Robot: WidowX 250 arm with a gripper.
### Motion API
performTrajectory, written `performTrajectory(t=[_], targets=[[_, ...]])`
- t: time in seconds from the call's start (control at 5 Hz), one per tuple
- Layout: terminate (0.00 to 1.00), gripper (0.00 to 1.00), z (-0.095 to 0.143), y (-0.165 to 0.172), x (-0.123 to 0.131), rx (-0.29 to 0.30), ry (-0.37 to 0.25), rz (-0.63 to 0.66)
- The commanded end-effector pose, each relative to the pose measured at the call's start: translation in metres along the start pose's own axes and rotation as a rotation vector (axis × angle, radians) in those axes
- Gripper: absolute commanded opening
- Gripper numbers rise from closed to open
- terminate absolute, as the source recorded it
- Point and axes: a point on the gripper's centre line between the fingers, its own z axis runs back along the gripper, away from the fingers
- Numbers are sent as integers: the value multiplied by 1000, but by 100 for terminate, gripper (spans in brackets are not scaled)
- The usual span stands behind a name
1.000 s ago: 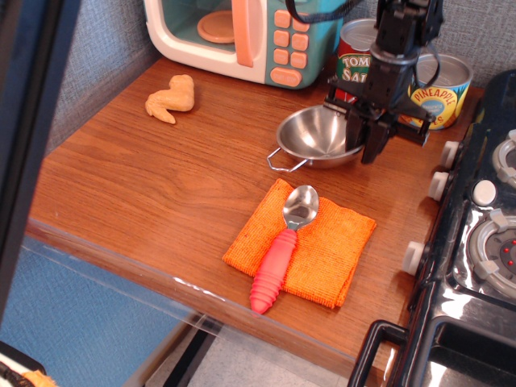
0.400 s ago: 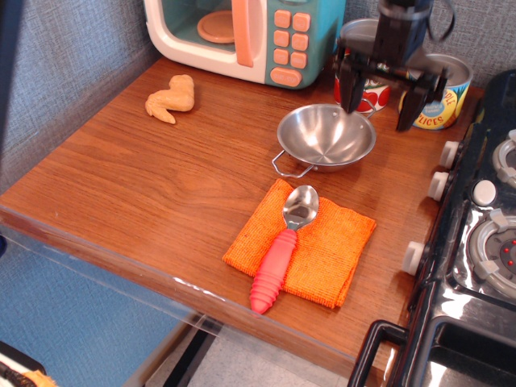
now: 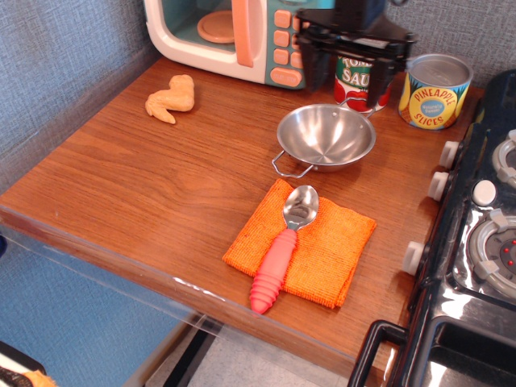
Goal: Move silver bowl to above orange towel
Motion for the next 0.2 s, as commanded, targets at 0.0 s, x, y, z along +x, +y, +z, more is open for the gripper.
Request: performTrajectory(t=[0.0], targets=[[100, 100, 23, 12, -14, 6, -16, 53]])
